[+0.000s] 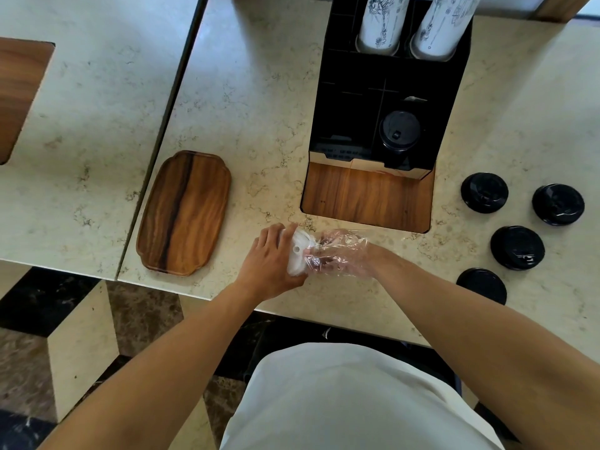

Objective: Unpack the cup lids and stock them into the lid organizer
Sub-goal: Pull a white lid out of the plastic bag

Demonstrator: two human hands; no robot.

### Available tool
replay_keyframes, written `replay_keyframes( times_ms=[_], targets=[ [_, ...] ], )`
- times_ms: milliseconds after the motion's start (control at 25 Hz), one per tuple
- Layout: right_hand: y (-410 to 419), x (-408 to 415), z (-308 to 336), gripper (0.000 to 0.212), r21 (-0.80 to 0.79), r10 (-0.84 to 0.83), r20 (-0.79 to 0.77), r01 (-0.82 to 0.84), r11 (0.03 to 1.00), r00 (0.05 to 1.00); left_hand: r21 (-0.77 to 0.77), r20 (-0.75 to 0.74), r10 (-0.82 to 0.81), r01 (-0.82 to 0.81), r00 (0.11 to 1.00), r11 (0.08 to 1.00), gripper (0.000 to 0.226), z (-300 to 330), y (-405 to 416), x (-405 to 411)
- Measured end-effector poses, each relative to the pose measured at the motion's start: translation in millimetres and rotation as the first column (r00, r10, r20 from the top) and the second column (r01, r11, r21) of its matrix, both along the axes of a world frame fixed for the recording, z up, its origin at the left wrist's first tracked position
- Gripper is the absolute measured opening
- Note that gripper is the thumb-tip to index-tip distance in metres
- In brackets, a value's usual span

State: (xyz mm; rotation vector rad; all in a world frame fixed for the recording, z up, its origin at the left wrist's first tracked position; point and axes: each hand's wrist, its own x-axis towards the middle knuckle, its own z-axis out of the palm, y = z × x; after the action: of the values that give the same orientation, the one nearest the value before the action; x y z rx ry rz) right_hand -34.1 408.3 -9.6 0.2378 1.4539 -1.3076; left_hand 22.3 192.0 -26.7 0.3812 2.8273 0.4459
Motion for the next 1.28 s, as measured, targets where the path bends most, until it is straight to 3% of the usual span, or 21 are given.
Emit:
replay_keyframes(
  times_ms=[40, 80, 160, 200, 320, 520, 600, 680, 760, 1000, 1280],
  targets=[
    [4.4, 1.7, -0.8, 0.011, -0.027, -0.011, 0.012, 0.011, 1.000, 1.000, 0.004, -0.001, -0.003, 0.003, 1.000, 1.000, 0.111, -0.9, -1.8, -0.2],
    [6.4, 1.9, 1.0, 0.013, -0.091, -0.127, 0.089, 0.135, 0.987, 0.988, 0.006, 0.000, -0.005, 0.005, 1.000, 1.000, 0.113, -1.7, -3.0, -0.8],
    [8.9, 0.0, -6.5, 0.032, -0.202, -0.266, 0.263, 0.323, 0.925, 0.927, 0.009, 0.015, 0.007, -0.007, 1.000, 1.000, 0.118, -3.0, -5.3, -1.0],
    [9.8, -2.8, -14.4, 0.041, -0.214, -0.263, 0.269, 0.324, 0.922, 0.927, 0.011, 0.026, 0.011, -0.011, 1.000, 1.000, 0.120, -3.7, -6.0, -0.5],
    [13.0, -6.8, -15.9, 0.062, -0.178, -0.138, 0.147, 0.164, 0.970, 0.979, -0.011, 0.050, -0.001, 0.002, 0.999, 1.000, 0.125, -6.2, -8.2, 2.0],
    [35.0, -10.2, -27.2, 0.034, -0.174, -0.196, 0.148, 0.221, 0.960, 0.969, -0.087, 0.027, -0.043, 0.045, 0.999, 0.995, 0.124, -6.4, -9.2, -2.2],
    [44.2, -13.6, -19.7, 0.027, -0.120, -0.052, 0.080, 0.062, 0.991, 0.995, -0.106, 0.023, -0.060, 0.062, 0.998, 0.992, 0.123, -6.7, -11.4, -2.1],
    [46.3, -16.2, -10.8, 0.021, 0.057, 0.165, 0.001, -0.165, 0.985, 0.986, -0.119, 0.030, -0.056, 0.059, 0.998, 0.991, 0.121, -6.9, -14.6, -0.7],
    [41.9, -16.8, -0.6, 0.038, 0.030, 0.242, 0.037, -0.243, 0.969, 0.970, -0.135, 0.040, -0.054, 0.059, 0.998, 0.989, 0.121, -7.1, -16.2, 1.3],
    [51.4, -27.2, 9.2, 0.041, -0.174, 0.121, 0.128, -0.098, 0.980, 0.984, -0.154, 0.048, -0.022, 0.029, 0.999, 0.988, 0.118, -6.3, -26.7, 7.2],
    [63.8, -36.6, 9.3, 0.054, -0.138, 0.062, 0.151, -0.041, 0.990, 0.987, -0.211, 0.084, 0.025, -0.007, 0.996, 0.977, 0.119, -1.9, -41.3, 12.9]
  ],
)
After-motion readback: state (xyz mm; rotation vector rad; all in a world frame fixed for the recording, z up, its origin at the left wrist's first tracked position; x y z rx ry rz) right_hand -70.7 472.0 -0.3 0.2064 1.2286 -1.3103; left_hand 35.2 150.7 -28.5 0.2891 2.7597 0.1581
